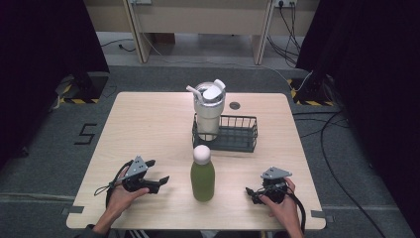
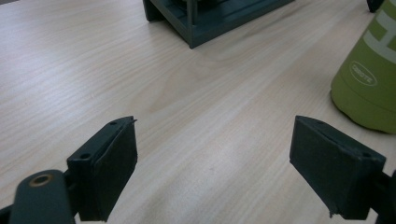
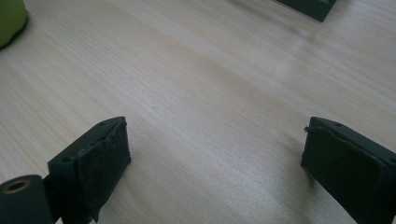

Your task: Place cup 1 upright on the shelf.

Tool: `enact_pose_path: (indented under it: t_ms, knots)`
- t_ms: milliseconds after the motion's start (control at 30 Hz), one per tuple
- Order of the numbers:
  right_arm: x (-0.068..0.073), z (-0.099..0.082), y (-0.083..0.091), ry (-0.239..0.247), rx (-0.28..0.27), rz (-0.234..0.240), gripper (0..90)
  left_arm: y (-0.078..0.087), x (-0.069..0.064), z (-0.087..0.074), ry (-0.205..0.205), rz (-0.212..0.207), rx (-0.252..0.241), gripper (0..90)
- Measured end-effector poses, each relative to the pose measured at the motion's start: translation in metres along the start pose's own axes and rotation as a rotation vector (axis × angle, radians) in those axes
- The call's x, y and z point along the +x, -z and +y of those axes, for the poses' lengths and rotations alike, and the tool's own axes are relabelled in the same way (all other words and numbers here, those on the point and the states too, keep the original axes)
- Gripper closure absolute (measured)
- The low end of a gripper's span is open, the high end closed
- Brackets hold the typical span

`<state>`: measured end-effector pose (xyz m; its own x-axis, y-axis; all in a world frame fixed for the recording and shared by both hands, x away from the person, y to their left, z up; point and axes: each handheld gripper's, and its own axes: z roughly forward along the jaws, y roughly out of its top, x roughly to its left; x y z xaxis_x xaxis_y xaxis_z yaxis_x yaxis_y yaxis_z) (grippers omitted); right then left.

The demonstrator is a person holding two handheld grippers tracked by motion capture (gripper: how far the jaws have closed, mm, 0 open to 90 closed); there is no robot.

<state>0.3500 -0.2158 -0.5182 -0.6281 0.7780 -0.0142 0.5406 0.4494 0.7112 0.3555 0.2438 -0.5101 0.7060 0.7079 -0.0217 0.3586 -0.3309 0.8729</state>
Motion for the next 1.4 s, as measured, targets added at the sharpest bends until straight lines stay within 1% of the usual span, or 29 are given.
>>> enact_pose_path:
  t_ms: [67, 100, 133, 167, 233, 267, 300, 367, 467, 600, 700, 800, 933, 1000, 1067, 1200, 1233, 1267, 1400]
  knots:
    - [0.000, 0.000, 0.000, 0.000, 0.000, 0.000, 7.8, 0.002, -0.001, -0.001, 0.004, -0.011, 0.007, 14.9]
    - [0.000, 0.000, 0.000, -0.001, 0.001, 0.000, 7.7, 0.003, -0.003, -0.003, 0.002, -0.011, 0.028, 14.9]
    - [0.000, 0.000, 0.000, -0.001, 0.001, 0.000, 7.7, 0.003, -0.004, -0.004, 0.001, -0.015, 0.039, 14.9]
    - [0.000, 0.000, 0.000, 0.000, 0.001, 0.000, 7.7, 0.003, -0.004, -0.004, 0.001, -0.015, 0.039, 14.9]
    - [0.000, 0.000, 0.000, 0.000, 0.000, 0.000, 7.7, 0.003, -0.006, -0.008, -0.005, -0.026, 0.073, 14.9]
    - [0.000, 0.000, 0.000, 0.000, 0.000, 0.000, 7.7, 0.003, -0.007, -0.009, -0.010, -0.033, 0.082, 14.9]
    - [0.000, 0.000, 0.000, 0.000, 0.000, 0.000, 7.7, 0.003, -0.008, -0.010, -0.012, -0.037, 0.088, 14.9]
    - [0.000, 0.000, 0.000, 0.000, 0.001, 0.000, 7.7, 0.005, -0.009, -0.012, -0.020, -0.033, 0.098, 14.9]
    - [0.000, 0.000, 0.000, 0.000, 0.000, 0.000, 7.7, 0.007, -0.009, -0.014, -0.012, -0.034, 0.107, 14.9]
    - [0.000, 0.000, 0.000, 0.000, 0.000, 0.000, 7.7, 0.010, -0.010, -0.018, -0.030, -0.016, 0.128, 14.9]
    - [0.000, 0.000, 0.000, 0.000, 0.000, 0.000, 7.7, 0.011, -0.011, -0.020, -0.024, -0.014, 0.133, 14.9]
    - [0.000, 0.000, 0.000, 0.000, 0.000, 0.000, 7.7, 0.013, -0.012, -0.022, -0.034, -0.002, 0.146, 14.9]
    - [0.000, 0.000, 0.000, 0.001, 0.000, 0.000, 7.8, 0.013, -0.015, -0.023, -0.045, 0.033, 0.186, 15.0]
    - [0.000, 0.000, 0.000, 0.001, 0.000, 0.000, 7.8, 0.012, -0.016, -0.023, -0.051, 0.037, 0.192, 14.7]
    - [0.000, 0.000, 0.000, 0.001, 0.000, 0.000, 7.8, 0.012, -0.016, -0.023, -0.044, 0.033, 0.194, 14.6]
    - [0.000, 0.000, 0.000, -0.001, -0.001, 0.000, 7.7, 0.013, -0.015, -0.024, -0.013, 0.017, 0.204, 14.6]
    - [0.000, 0.000, 0.000, -0.001, -0.001, 0.000, 7.7, 0.013, -0.015, -0.024, -0.013, 0.017, 0.204, 14.6]
    - [0.000, 0.000, 0.000, -0.001, -0.001, 0.000, 7.8, 0.012, -0.013, -0.024, 0.002, 0.002, 0.208, 14.5]
    - [0.001, 0.000, 0.000, -0.006, 0.001, 0.000, 7.8, 0.012, -0.013, -0.024, 0.004, 0.001, 0.208, 14.2]
